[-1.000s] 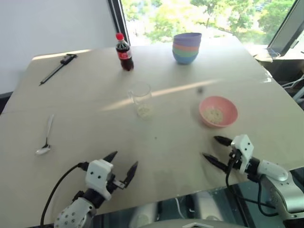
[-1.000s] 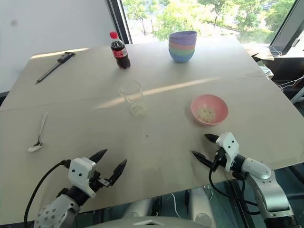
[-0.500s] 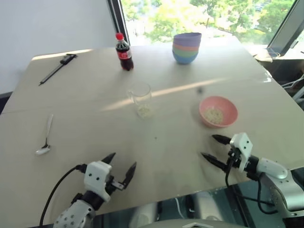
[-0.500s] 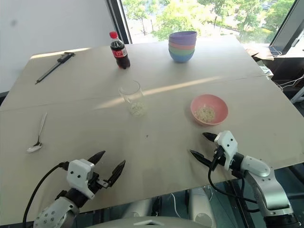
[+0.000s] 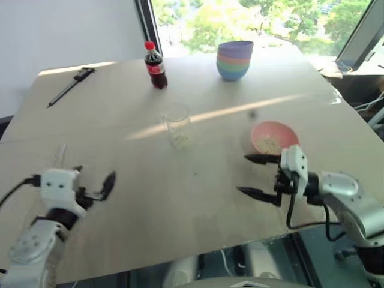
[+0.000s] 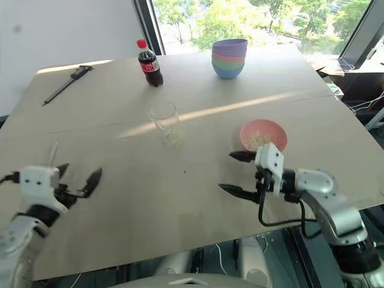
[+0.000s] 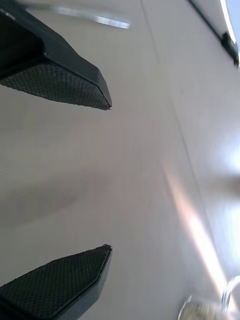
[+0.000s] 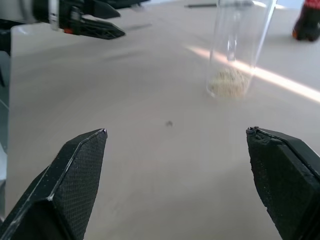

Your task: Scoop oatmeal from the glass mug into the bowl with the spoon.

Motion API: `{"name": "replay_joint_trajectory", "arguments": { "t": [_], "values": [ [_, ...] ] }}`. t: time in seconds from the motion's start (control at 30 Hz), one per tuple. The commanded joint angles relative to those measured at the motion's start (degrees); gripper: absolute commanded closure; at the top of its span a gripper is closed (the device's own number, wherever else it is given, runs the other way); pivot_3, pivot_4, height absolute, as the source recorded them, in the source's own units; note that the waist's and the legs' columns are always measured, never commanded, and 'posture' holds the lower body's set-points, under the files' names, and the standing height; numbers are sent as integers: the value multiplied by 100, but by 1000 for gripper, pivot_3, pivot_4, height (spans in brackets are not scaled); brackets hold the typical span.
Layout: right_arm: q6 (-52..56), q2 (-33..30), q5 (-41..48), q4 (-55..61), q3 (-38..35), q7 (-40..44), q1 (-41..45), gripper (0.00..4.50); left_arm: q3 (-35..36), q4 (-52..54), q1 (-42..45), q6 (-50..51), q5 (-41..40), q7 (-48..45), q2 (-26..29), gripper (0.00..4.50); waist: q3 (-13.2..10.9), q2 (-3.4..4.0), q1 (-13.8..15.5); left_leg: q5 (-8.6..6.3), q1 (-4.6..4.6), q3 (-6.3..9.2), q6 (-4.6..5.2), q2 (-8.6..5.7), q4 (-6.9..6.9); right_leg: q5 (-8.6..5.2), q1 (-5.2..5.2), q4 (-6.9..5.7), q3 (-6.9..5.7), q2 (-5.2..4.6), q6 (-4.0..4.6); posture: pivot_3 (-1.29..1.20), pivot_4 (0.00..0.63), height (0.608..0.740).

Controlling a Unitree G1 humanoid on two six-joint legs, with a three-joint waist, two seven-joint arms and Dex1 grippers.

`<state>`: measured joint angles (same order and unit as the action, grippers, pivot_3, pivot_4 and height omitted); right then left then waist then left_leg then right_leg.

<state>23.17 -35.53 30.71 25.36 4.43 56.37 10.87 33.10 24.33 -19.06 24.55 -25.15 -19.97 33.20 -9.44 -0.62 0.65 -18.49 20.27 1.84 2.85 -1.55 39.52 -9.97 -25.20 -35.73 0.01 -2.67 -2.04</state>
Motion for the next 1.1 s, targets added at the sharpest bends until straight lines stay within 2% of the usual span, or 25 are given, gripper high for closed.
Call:
{"name": "replay_joint_trajectory", "arguments": {
  "t": [0.03, 0.13, 0.3, 0.53, 0.8, 0.9, 1.0, 1.1],
  "values": [
    [192, -5, 295, 340, 0, 50, 295, 0, 733, -585, 357, 589, -185, 202, 359, 47, 0, 0, 0, 0, 0, 2, -1, 0, -1, 0, 0, 0, -1, 0, 2, 0, 150, 740],
    [212, 23, 209, 374, 100, 11, 441, 0, 915, -1374, 464, 844, -80, -66, 810, 47, -1, -2, -7, 11, 1, 2, -23, -2, -6, 0, -1, 5, -2, -2, 4, 0, 150, 740],
    [347, 33, 286, 623, 172, -101, 497, 0, 551, -2634, 619, 707, 318, -628, 1470, 47, -3, -6, 8, 13, 7, 1, -28, -8, -14, 0, -6, 10, -2, -13, 4, 0, 150, 740],
    [488, 29, 397, 807, 157, -192, 484, 0, -132, -4393, 1530, -73, 828, -1167, 1850, 47, 0, -8, 28, 13, 13, 19, -27, -16, -13, 1, -7, 6, -19, -44, 4, 0, 150, 740],
    [376, -38, 309, 815, 68, -212, 310, 0, -635, -5687, 2318, -402, 1063, -1754, 2078, 47, 10, 16, 25, 14, 8, 25, -26, -17, -13, 2, -6, -5, -21, -48, 6, 0, 150, 740],
    [335, -34, 267, 822, 59, -252, 258, 0, -673, -5938, 2346, -442, 1079, -1986, 2183, 781, 15, 24, 11, 14, 8, 24, -25, -18, -13, 3, -6, -5, -20, -51, 6, 0, 150, 740],
    [271, -43, 232, 793, 65, -252, 209, 0, -657, -6101, 2392, -391, 1058, -2034, 2225, 2263, 21, 34, -2, 13, 5, 23, -25, -14, -15, 2, -7, -6, -19, -49, 6, 0, 150, 740],
    [245, -48, 223, 792, 70, -261, 183, 0, -601, -6100, 2372, -310, 974, -2082, 2204, 3535, 25, 43, -39, 13, 1, 20, -24, -13, -16, 2, -7, -9, -16, -48, 5, 0, 150, 740]
  ]
}}
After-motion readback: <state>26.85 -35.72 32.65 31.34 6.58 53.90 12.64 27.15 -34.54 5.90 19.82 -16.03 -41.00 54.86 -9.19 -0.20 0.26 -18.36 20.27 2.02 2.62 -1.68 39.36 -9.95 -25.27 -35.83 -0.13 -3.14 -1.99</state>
